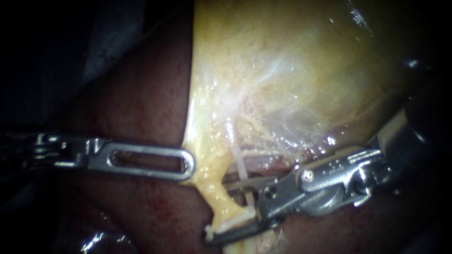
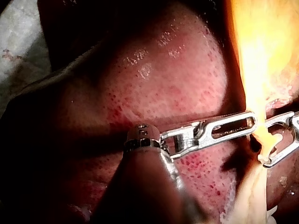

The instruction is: Going back first clip left tube

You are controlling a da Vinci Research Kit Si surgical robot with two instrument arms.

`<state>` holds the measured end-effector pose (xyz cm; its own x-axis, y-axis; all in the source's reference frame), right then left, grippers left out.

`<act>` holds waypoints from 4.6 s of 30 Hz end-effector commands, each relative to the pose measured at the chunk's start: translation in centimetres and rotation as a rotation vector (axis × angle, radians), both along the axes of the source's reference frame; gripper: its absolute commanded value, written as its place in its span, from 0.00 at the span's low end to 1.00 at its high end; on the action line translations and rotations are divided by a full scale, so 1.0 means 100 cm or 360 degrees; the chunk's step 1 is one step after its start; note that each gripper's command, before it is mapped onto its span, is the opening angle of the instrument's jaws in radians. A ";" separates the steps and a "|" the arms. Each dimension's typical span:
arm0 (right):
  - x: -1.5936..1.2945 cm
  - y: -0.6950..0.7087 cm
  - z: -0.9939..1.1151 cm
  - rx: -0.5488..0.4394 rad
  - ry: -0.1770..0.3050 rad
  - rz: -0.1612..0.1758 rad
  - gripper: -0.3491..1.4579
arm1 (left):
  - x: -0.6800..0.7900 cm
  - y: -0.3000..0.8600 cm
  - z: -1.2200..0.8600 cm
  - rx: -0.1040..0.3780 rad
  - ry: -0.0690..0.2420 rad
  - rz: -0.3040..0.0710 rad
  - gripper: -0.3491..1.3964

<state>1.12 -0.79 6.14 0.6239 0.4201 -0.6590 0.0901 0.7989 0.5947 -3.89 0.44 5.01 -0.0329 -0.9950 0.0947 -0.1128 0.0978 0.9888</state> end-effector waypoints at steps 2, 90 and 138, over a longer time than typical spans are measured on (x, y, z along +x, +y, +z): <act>0.0000 0.0000 0.0000 -0.0006 -0.0028 -0.0005 0.52 | 0.0000 0.0000 0.0000 0.0000 0.0001 -0.0001 0.00; 0.0044 -0.0013 0.0039 0.0261 0.0127 0.0039 0.52 | -0.0009 -0.0002 0.0001 -0.0004 0.0000 -0.0005 0.00; 0.0024 -0.0043 0.0023 0.0296 0.0193 -0.0178 0.52 | -0.0010 -0.0003 -0.0001 -0.0004 -0.0002 -0.0001 0.00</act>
